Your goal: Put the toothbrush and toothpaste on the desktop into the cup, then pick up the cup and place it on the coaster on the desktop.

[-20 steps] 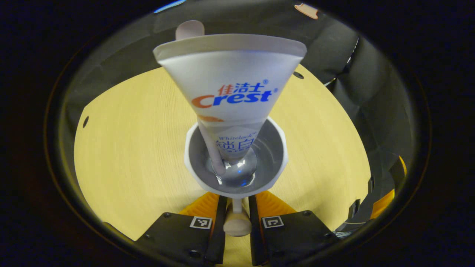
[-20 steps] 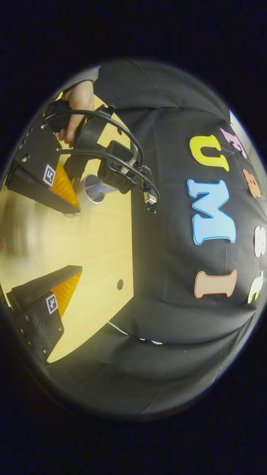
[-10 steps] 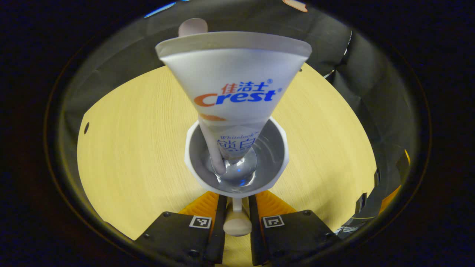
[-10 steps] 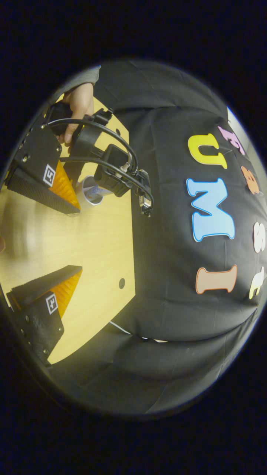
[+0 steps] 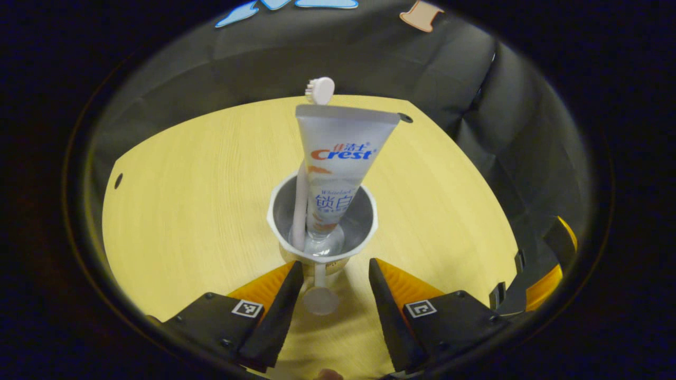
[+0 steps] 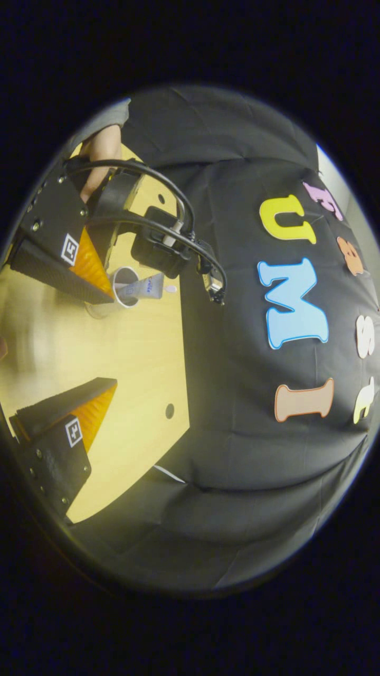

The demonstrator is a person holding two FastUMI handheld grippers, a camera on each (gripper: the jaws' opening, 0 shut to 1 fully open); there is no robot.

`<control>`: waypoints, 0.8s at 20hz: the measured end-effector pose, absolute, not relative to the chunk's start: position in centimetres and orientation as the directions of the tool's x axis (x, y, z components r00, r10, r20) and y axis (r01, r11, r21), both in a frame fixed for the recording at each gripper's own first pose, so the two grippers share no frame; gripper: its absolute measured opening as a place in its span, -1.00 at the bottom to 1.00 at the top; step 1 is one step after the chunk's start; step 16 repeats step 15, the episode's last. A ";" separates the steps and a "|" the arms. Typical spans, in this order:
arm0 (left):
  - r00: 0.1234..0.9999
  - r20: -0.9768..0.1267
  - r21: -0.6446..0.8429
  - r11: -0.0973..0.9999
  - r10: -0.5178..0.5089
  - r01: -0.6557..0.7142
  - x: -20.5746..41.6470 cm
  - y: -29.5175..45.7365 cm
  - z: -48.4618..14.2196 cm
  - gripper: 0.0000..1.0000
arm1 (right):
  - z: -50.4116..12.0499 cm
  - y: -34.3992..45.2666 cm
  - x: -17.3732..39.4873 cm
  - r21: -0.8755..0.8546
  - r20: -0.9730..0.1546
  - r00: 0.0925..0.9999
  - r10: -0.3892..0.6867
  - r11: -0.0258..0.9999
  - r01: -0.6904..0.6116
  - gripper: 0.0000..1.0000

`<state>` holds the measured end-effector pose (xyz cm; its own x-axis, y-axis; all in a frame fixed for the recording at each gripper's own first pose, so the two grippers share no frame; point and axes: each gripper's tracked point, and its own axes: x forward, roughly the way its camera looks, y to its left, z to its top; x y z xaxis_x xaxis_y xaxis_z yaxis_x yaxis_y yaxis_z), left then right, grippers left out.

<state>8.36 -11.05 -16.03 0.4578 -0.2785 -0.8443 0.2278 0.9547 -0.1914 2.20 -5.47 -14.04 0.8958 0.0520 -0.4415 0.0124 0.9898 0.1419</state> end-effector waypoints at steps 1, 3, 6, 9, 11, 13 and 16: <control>0.477 -0.832 -0.196 0.955 -0.282 0.223 7.8 -10.8 -15.5 0.55 | -13.6 -5.6 2.4 0.137 -0.433 0.900 0.052 0.991 0.008 0.78; 0.522 -0.805 -0.198 0.957 -0.282 0.212 8.2 -10.9 -14.8 0.55 | -12.7 -5.9 2.7 0.130 -0.408 0.911 0.058 0.991 -0.004 0.69; 0.595 -0.754 -0.203 0.961 -0.276 0.189 7.7 -10.2 -12.1 0.65 | -11.2 -6.2 3.1 0.116 -0.368 0.927 0.070 0.993 -0.029 0.77; 0.684 -0.684 -0.196 0.967 -0.252 0.160 7.0 -9.4 -9.0 0.65 | -9.6 -6.6 3.3 0.100 -0.322 0.942 0.095 0.993 -0.066 0.77; 0.732 -0.641 -0.192 0.971 -0.232 0.140 6.2 -8.9 -6.7 0.76 | -8.6 -6.5 3.3 0.106 -0.297 0.946 0.127 0.989 -0.099 0.77; 0.783 -0.590 -0.186 0.977 -0.196 0.105 5.6 -8.0 -5.0 0.76 | -7.8 -6.3 3.3 0.117 -0.276 0.948 0.156 0.985 -0.128 0.77; 0.839 -0.524 -0.178 0.982 -0.148 0.062 5.1 -6.8 -3.3 0.55 | -7.0 -6.4 3.2 0.115 -0.249 0.952 0.176 0.982 -0.151 0.77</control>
